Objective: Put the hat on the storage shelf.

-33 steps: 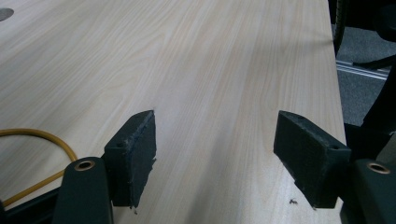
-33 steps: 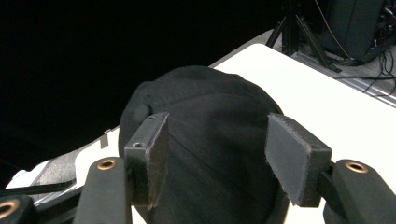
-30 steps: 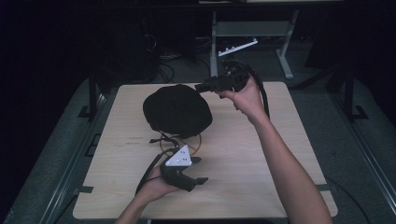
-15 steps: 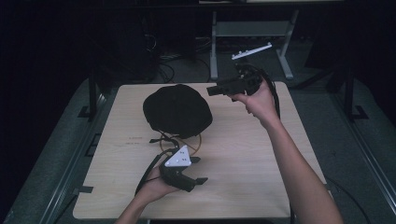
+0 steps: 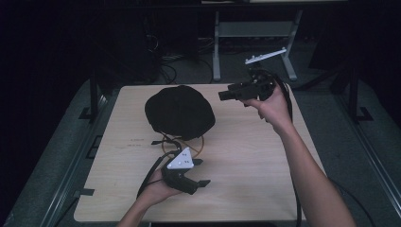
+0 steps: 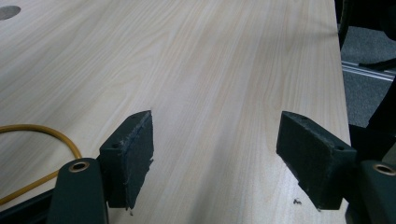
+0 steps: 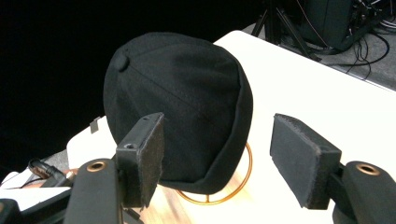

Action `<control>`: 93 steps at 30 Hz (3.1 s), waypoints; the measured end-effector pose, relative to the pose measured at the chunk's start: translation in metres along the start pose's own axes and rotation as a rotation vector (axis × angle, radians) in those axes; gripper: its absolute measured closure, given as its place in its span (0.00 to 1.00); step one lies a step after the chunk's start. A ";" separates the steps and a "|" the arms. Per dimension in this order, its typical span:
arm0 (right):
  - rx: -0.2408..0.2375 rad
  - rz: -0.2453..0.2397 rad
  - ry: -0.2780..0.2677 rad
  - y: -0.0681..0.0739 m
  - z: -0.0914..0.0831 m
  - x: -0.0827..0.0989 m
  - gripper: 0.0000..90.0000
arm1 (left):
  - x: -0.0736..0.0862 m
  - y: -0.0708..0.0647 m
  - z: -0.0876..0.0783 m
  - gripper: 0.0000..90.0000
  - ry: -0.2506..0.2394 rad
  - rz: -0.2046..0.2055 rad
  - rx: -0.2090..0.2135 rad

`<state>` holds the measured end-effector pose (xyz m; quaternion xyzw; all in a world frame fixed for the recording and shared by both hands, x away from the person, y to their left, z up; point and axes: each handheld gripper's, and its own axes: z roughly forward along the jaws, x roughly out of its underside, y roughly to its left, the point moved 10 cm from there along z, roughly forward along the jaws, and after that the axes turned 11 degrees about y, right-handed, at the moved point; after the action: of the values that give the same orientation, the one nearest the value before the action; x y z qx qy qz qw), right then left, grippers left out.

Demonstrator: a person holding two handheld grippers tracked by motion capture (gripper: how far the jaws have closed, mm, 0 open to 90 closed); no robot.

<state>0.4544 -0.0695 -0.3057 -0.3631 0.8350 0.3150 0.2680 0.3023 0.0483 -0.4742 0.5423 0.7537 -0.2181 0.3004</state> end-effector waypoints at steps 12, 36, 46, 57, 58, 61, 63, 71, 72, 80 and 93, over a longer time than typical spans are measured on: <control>0.010 0.019 0.001 -0.008 -0.008 0.019 0.38 | 0.003 0.001 0.001 0.30 0.008 -0.006 -0.003; -0.010 0.040 0.017 -0.015 -0.009 0.064 0.36 | 0.005 0.003 0.000 0.29 0.018 -0.005 -0.011; -0.018 0.063 0.013 -0.021 -0.009 0.088 0.36 | 0.006 0.004 0.000 0.29 0.015 -0.012 -0.010; -0.021 0.097 0.019 -0.028 -0.011 0.119 0.36 | 0.006 0.003 0.000 0.29 0.013 -0.014 -0.009; -0.022 0.097 0.018 -0.029 -0.011 0.121 0.36 | 0.006 0.003 0.000 0.29 0.012 -0.014 -0.010; -0.023 0.107 0.021 -0.031 -0.012 0.128 0.36 | 0.006 0.003 0.001 0.29 0.013 -0.013 -0.010; -0.025 0.110 0.016 -0.031 -0.013 0.132 0.36 | 0.006 0.002 0.001 0.29 0.012 -0.013 -0.011; -0.021 0.124 0.024 -0.035 -0.012 0.152 0.35 | 0.007 0.002 0.000 0.28 0.013 -0.011 -0.011; -0.021 0.126 0.026 -0.035 -0.012 0.154 0.35 | 0.007 0.003 0.000 0.28 0.014 -0.011 -0.011; -0.029 0.148 0.025 -0.039 -0.014 0.172 0.34 | 0.008 0.003 0.001 0.28 0.020 -0.008 -0.012; -0.023 0.163 0.035 -0.042 -0.021 0.201 0.33 | 0.008 0.002 0.001 0.28 0.020 -0.015 -0.013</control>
<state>0.3629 -0.1952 -0.4415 -0.3024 0.8628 0.3386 0.2226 0.3027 0.0539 -0.4808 0.5368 0.7622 -0.2099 0.2947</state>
